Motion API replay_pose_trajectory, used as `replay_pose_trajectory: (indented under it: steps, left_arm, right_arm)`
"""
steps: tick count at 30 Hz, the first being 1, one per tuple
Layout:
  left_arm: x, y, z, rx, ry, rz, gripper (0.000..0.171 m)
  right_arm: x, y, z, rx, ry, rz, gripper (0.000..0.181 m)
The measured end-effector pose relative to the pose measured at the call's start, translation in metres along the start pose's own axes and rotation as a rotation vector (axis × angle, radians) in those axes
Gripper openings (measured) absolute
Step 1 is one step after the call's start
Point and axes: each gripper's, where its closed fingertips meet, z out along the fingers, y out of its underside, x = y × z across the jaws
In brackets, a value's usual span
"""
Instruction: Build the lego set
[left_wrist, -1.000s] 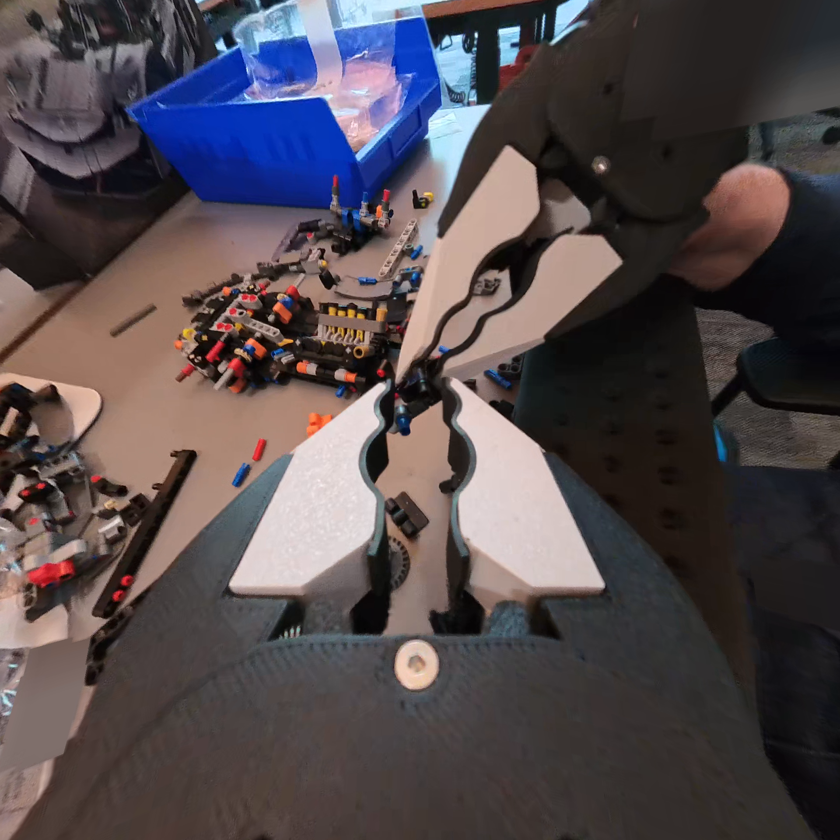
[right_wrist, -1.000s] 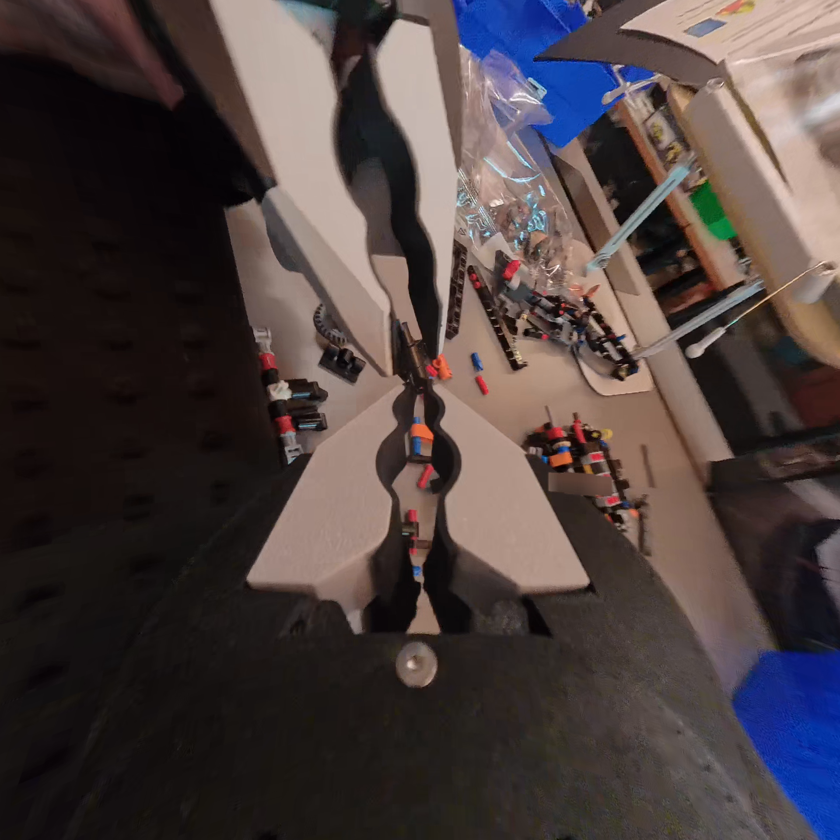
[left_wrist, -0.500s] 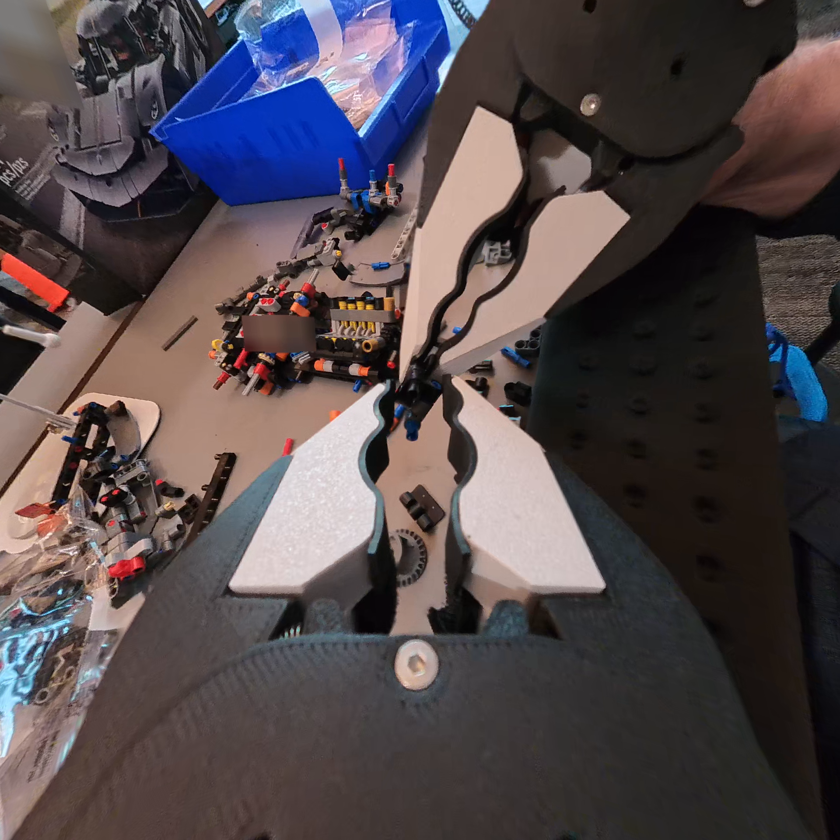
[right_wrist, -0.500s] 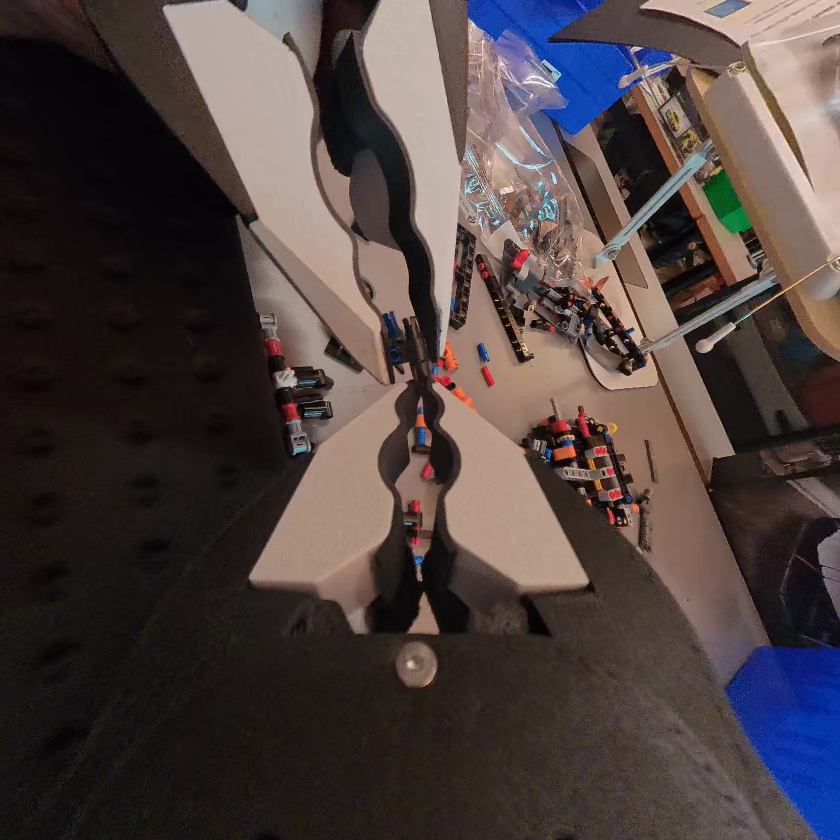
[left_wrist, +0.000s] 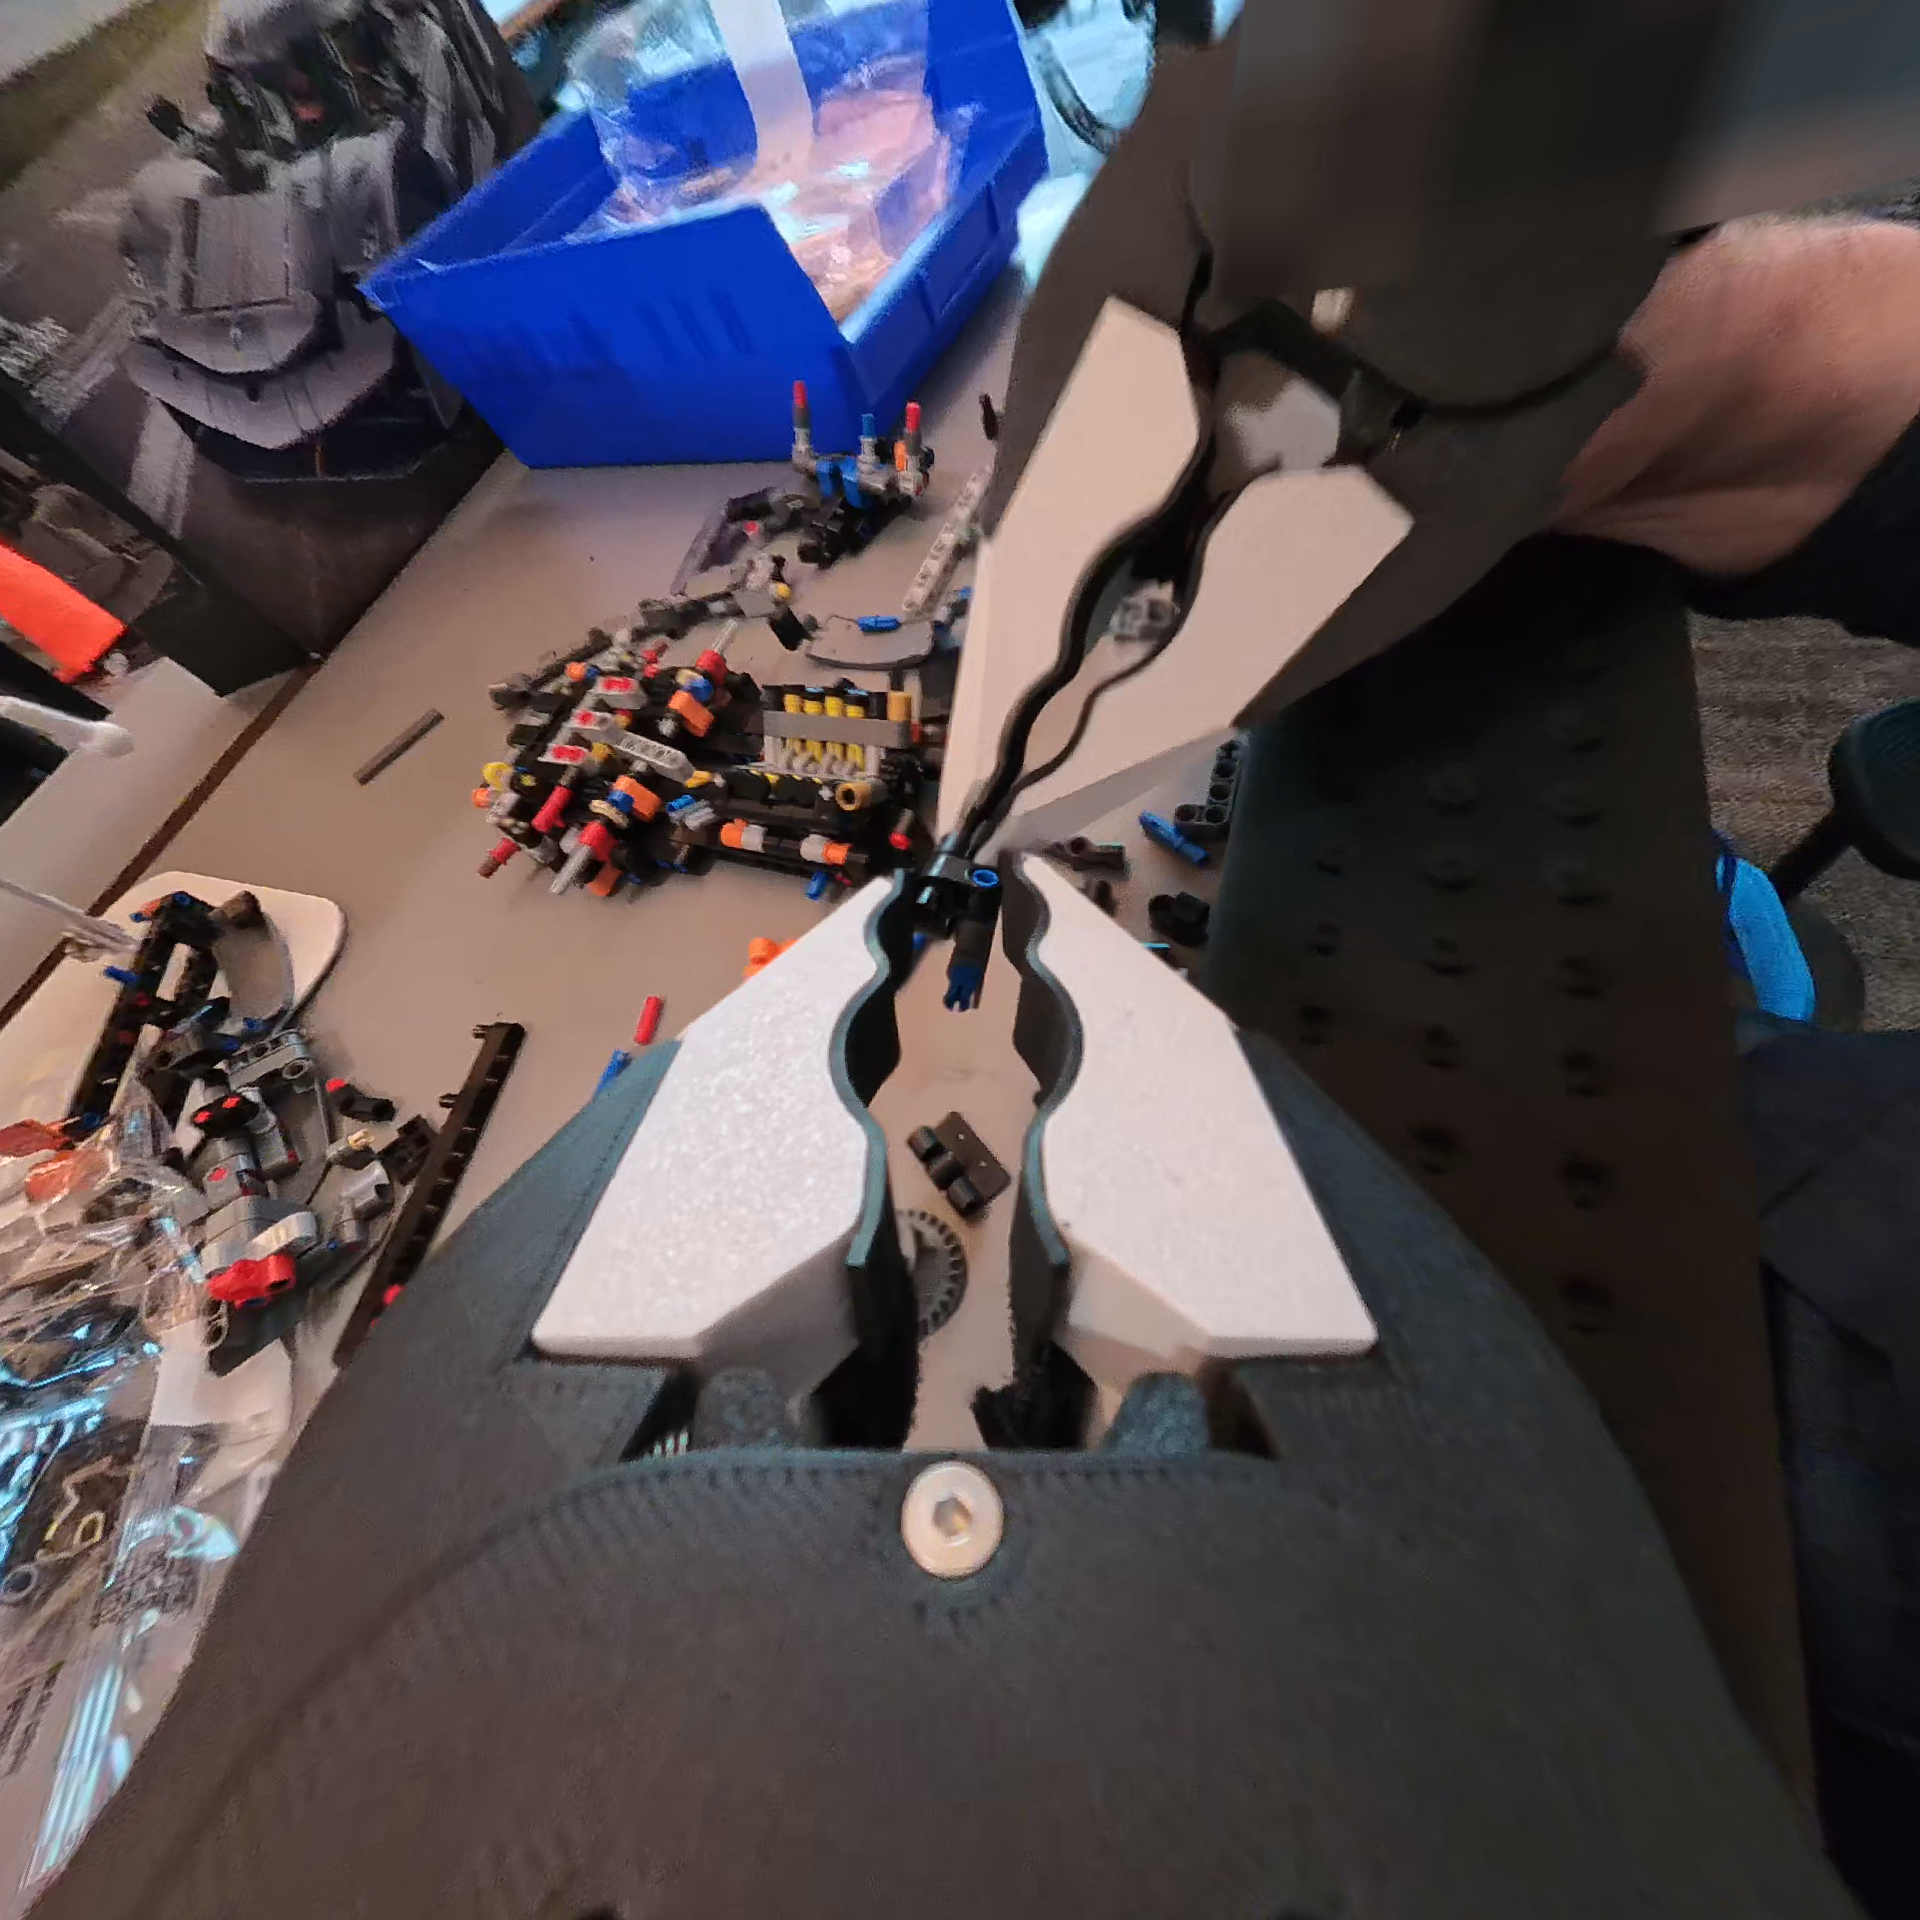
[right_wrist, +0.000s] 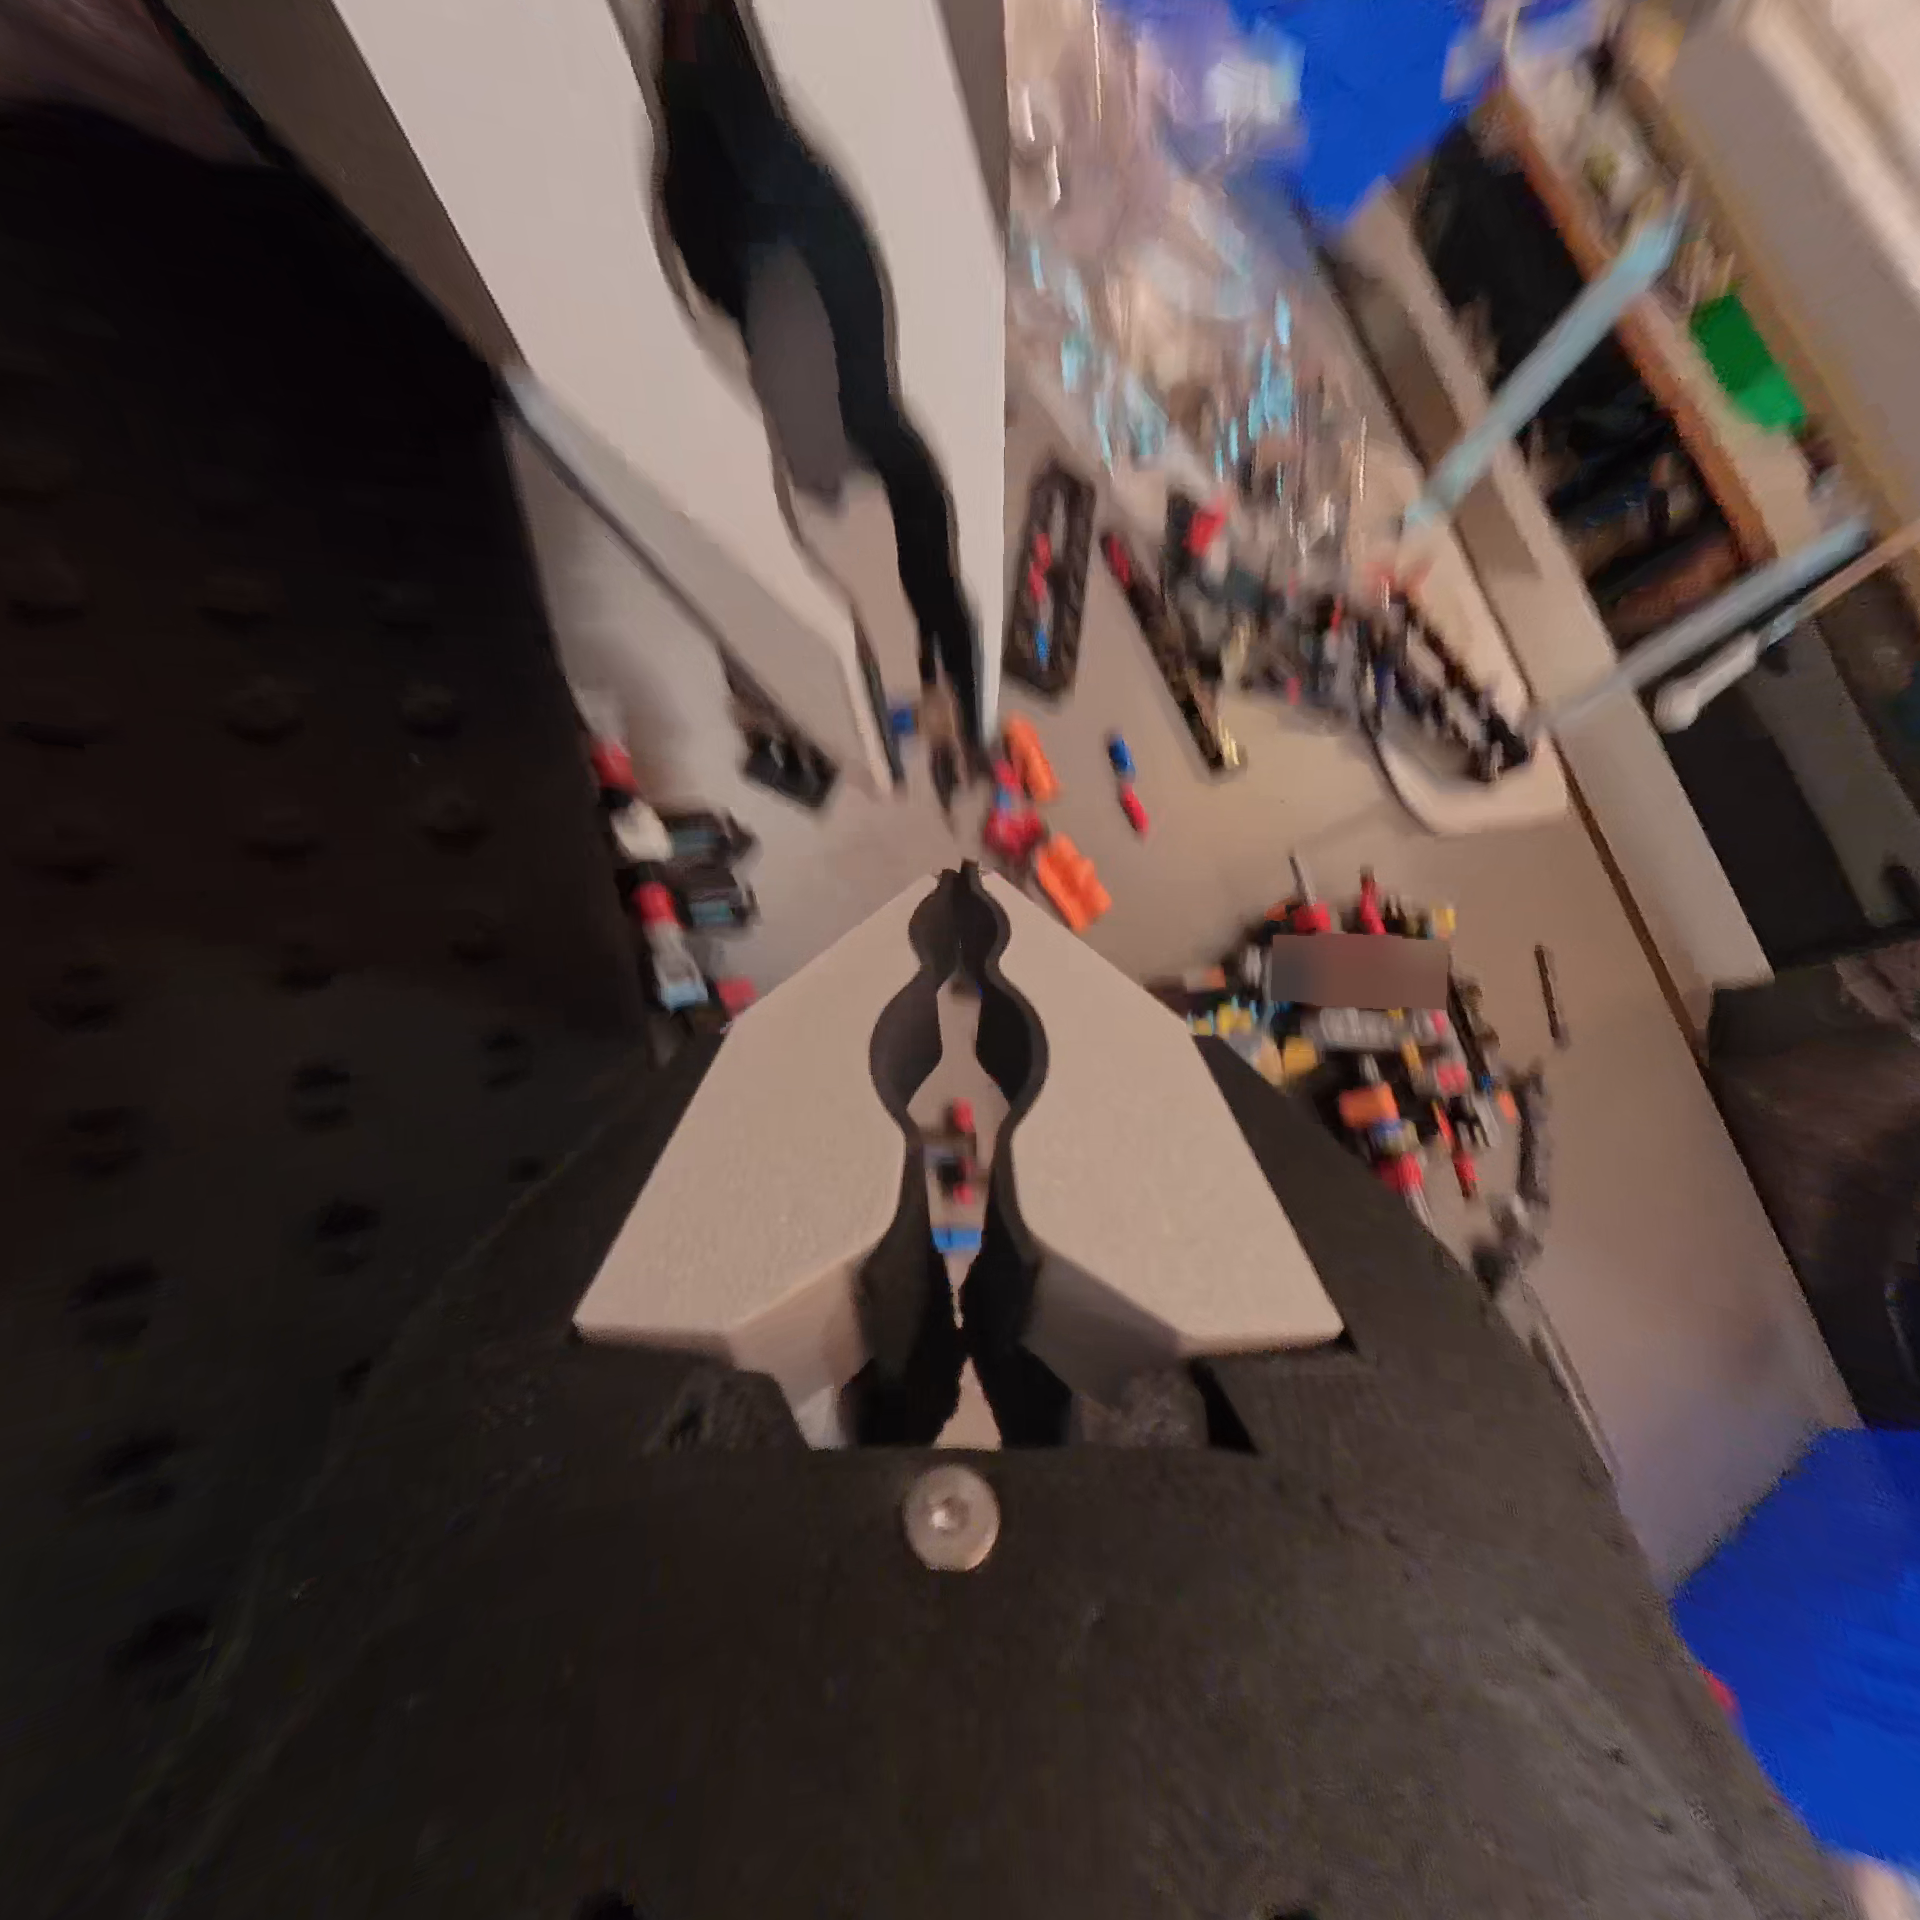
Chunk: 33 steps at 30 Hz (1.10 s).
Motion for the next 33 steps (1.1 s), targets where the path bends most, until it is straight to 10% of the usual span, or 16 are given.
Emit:
replay_pose_trajectory:
  steps: [10, 33]
  left_arm:
    - [0.003, -0.002, -0.006, 0.058, 0.083, -0.063, 0.015]
    - [0.004, 0.000, -0.002, 0.014, 0.031, -0.001, 0.014]
  right_arm:
    - [-0.002, -0.033, -0.016, 0.218, -0.023, 0.017, 0.012]
    - [-0.011, -0.023, -0.010, 0.146, -0.087, 0.065, 0.000]
